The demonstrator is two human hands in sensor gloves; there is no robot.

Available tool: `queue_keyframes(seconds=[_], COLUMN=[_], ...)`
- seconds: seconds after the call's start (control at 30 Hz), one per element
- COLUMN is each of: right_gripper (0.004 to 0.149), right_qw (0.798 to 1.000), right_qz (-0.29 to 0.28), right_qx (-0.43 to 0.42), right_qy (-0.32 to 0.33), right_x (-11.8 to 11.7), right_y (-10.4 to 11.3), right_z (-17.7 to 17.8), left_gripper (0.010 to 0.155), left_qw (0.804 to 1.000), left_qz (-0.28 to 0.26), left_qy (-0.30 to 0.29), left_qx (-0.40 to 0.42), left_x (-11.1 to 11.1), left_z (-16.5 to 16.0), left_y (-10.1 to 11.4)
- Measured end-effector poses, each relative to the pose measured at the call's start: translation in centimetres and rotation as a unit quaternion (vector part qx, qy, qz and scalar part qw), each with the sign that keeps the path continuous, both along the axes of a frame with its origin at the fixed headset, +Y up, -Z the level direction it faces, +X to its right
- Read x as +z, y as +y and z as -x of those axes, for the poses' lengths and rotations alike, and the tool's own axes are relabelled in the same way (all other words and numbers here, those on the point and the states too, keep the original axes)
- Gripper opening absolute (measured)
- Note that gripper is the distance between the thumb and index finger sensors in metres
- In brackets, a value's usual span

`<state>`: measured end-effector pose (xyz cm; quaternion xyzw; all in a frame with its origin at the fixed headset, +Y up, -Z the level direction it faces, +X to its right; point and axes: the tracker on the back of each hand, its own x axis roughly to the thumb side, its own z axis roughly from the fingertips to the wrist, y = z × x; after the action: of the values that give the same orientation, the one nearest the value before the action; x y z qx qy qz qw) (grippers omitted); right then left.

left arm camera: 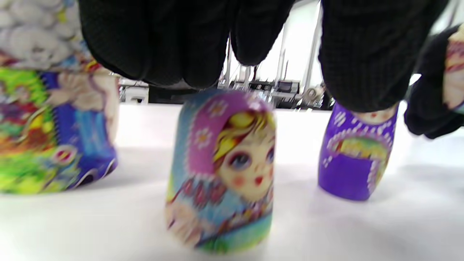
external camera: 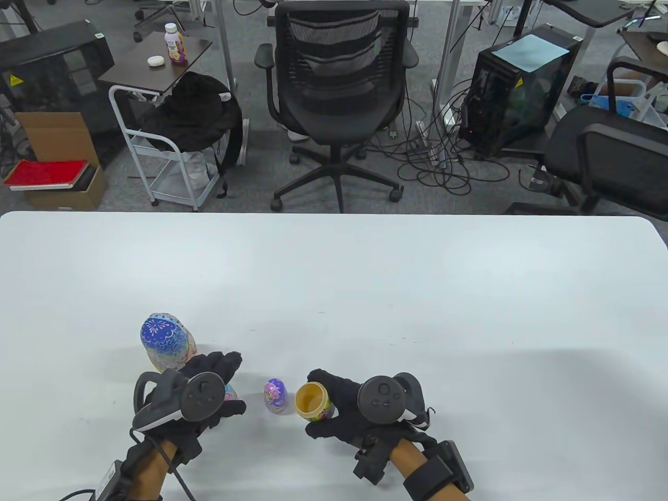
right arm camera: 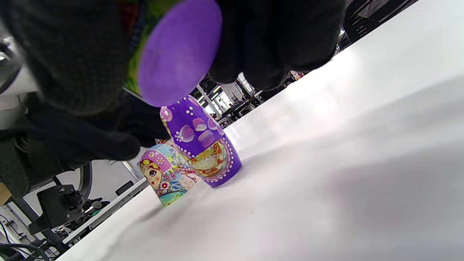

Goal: Separate nested Russian dolls into individual dolls

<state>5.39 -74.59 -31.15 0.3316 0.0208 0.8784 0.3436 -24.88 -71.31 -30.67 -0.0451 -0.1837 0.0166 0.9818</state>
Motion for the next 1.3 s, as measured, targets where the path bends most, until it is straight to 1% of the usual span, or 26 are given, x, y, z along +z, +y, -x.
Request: queue_keyframes(seconds=[0.03,0.17,0.33,0.5,0.57,0.67,0.87,0.93,0.97,1.03,1.13,1.2,1.3], right_gripper=[0.092,0.092,0.093,0.092,0.092,0.093,0.092,0.092,0.093,0.093,0.092,0.092,0.092], right_qw=[1.000,1.000,1.000,1.000,1.000,1.000,1.000,1.000,1.000,1.000,1.000,1.000,1.000], right_qz=[-0.001,-0.002,-0.003,-0.005,-0.006,-0.008,-0.010,-0.013,-0.013,-0.015,-0.015,-0.015,-0.019], right_qx=[-0.002,-0.003,-0.001,-0.004,-0.004,-0.004,-0.001,-0.001,-0.002,-0.003,-0.002,0.000,0.000], right_qy=[-0.001,-0.002,0.000,0.000,0.000,0.000,0.000,0.000,-0.001,-0.002,-0.001,0.001,0.003], right_x=[0.0,0.0,0.0,0.1,0.1,0.1,0.2,0.2,0.2,0.3,0.3,0.4,0.6], right_y=[0.0,0.0,0.0,0.0,0.1,0.1,0.1,0.2,0.2,0.2,0.1,0.1,0.2], right_z=[0.0,-0.1,-0.1,-0.1,-0.1,-0.1,-0.1,0.0,0.0,0.1,0.2,0.4,0.5], left_gripper=[0.087,0.085,0.076,0.073,0.073,0.073,0.070,0.069,0.069,0.068,0.067,0.067,0.067], left_qw=[1.000,0.999,0.998,0.999,0.999,1.000,0.996,0.988,0.985,0.973,0.956,0.947,0.939], left_qz=[0.013,0.036,0.036,0.028,0.024,-0.002,-0.079,-0.132,-0.147,-0.190,-0.210,-0.211,-0.209], left_qy=[0.002,0.013,0.018,0.016,0.016,0.012,-0.012,-0.031,-0.037,-0.055,-0.086,-0.105,-0.128], left_qx=[-0.007,-0.030,-0.048,-0.033,-0.027,-0.013,0.039,0.071,0.081,0.123,0.185,0.220,0.242], left_x=[-0.2,-0.6,-0.9,-1.0,-0.8,-0.5,0.4,1.1,1.4,2.2,3.1,3.5,4.0], left_z=[0.0,-0.2,-0.3,-0.2,-0.2,-0.3,-1.0,-1.0,-1.0,-1.1,-1.5,-1.9,-2.7], left_y=[-0.3,-0.9,-1.3,-1.4,-1.1,-0.1,3.0,4.3,4.7,5.9,6.8,7.0,7.2])
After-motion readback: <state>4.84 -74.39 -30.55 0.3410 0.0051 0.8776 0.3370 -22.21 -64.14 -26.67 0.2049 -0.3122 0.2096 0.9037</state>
